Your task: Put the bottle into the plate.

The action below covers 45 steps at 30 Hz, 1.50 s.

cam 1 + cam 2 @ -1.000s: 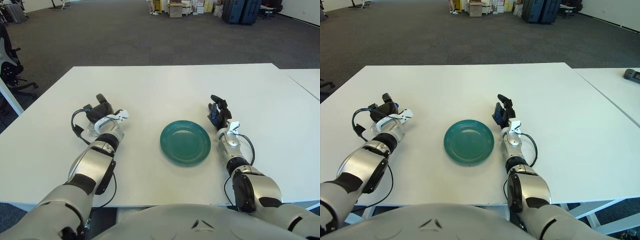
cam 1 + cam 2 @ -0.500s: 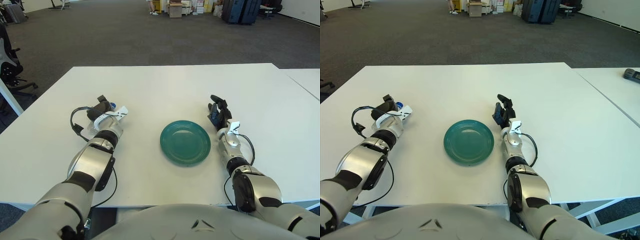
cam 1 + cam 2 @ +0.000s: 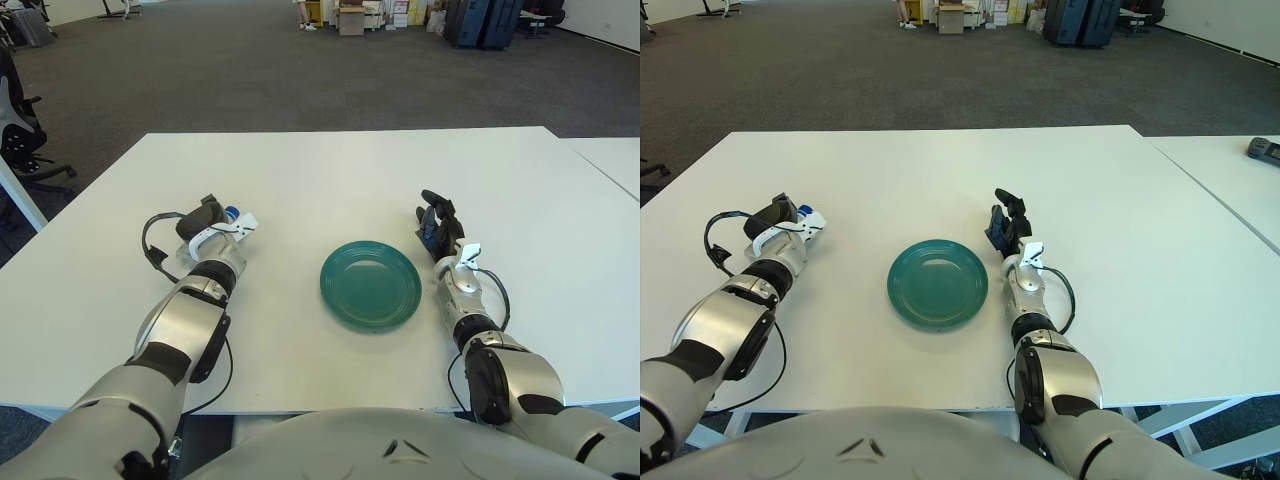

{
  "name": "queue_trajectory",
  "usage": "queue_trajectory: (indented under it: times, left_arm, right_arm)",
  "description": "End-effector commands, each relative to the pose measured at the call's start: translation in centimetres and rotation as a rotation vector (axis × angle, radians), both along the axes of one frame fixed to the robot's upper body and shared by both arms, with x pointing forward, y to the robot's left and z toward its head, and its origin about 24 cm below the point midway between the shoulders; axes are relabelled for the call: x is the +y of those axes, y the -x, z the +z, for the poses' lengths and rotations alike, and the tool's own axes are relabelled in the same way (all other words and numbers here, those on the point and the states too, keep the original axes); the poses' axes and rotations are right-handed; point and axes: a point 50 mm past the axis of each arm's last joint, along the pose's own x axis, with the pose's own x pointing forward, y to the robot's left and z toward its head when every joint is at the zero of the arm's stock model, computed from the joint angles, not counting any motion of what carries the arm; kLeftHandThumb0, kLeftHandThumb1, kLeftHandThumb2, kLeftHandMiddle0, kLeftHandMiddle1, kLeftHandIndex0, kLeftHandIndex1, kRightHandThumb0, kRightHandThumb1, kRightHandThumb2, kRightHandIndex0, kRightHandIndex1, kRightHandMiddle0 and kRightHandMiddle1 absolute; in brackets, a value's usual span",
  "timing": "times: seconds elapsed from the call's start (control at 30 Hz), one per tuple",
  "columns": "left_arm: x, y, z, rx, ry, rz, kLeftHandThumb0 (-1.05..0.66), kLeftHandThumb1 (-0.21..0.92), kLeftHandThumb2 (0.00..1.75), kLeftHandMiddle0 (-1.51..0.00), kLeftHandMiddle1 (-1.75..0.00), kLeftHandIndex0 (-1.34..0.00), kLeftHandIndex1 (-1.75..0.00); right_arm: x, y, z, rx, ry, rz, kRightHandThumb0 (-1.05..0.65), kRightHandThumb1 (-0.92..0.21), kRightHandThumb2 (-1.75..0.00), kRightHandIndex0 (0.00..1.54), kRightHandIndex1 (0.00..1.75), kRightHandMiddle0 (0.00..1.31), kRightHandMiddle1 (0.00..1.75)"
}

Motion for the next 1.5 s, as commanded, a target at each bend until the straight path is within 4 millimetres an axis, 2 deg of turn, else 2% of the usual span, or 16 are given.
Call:
queue_trajectory:
  times: [0.0, 0.1, 0.23, 0.47, 0.7, 0.87, 1.0, 1.2, 1.33, 1.47]
  left_arm:
    - [-0.3, 1.5, -2.1, 0.093, 0.064, 0.003, -0.46, 0.41, 1.1, -1.16, -1.75, -0.62, -1.61]
    - [-0.3, 1.4, -2.0, 0.069, 0.069, -0.002, -0.48, 0.32, 1.27, -1.13, -1.75, -0.64, -1.7]
    - [-0.4, 1.4, -1.9, 0.032, 0.074, -0.009, -0.49, 0.28, 1.35, -1.12, -1.75, -0.65, -1.73]
    - [-0.8, 0.9, -1.0, -0.087, 0.082, -0.034, -0.48, 0.28, 1.36, -1.11, -1.75, -0.64, -1.75]
    - [-1.9, 0.8, 0.5, -0.288, 0.14, -0.15, -0.47, 0.31, 1.32, -1.12, -1.75, -0.61, -1.75]
    - [-3.5, 1.0, 2.6, -0.422, 0.2, -0.257, -0.46, 0.33, 1.29, -1.13, -1.75, -0.59, -1.75]
    - [-5.8, 1.7, 5.2, -0.525, 0.285, -0.347, -0.46, 0.34, 1.29, -1.14, -1.75, -0.59, -1.75]
    - [-6.7, 2.1, 6.0, -0.558, 0.345, -0.411, -0.46, 0.34, 1.28, -1.14, -1.75, -0.58, -1.75]
    - [-10.5, 3.7, 7.4, -0.638, 0.43, -0.669, -0.46, 0.34, 1.29, -1.16, -1.75, -0.59, -1.75]
    - [-12.3, 4.6, 7.4, -0.638, 0.47, -0.791, -0.46, 0.32, 1.3, -1.19, -1.75, -0.6, -1.75]
  right_arm:
    - [0.7, 2.0, -2.5, 0.139, -0.047, 0.004, -0.76, -0.92, -0.88, 0.32, 0.01, 0.0, 0.79]
    - [0.7, 2.0, -2.5, 0.137, -0.054, 0.007, -0.77, -0.92, -0.89, 0.32, 0.01, 0.0, 0.79]
    - [0.7, 2.0, -2.5, 0.134, -0.06, 0.009, -0.77, -0.92, -0.89, 0.33, 0.01, 0.0, 0.79]
    - [0.7, 2.0, -2.5, 0.13, -0.063, 0.012, -0.77, -0.92, -0.9, 0.32, 0.01, 0.0, 0.78]
    - [0.7, 1.9, -2.5, 0.131, -0.067, 0.012, -0.78, -0.92, -0.9, 0.32, 0.01, 0.0, 0.79]
    - [0.6, 1.9, -2.5, 0.131, -0.068, 0.011, -0.78, -0.92, -0.9, 0.33, 0.01, 0.0, 0.79]
    - [0.5, 1.9, -2.5, 0.132, -0.065, 0.01, -0.78, -0.92, -0.9, 0.34, 0.01, 0.0, 0.79]
    - [0.4, 1.9, -2.5, 0.131, -0.061, 0.009, -0.78, -0.92, -0.9, 0.34, 0.01, 0.0, 0.79]
    - [0.3, 1.9, -2.5, 0.133, -0.048, 0.002, -0.78, -0.92, -0.9, 0.33, 0.01, 0.0, 0.78]
    - [0.3, 1.9, -2.5, 0.135, -0.042, -0.004, -0.78, -0.92, -0.9, 0.32, 0.0, 0.0, 0.77]
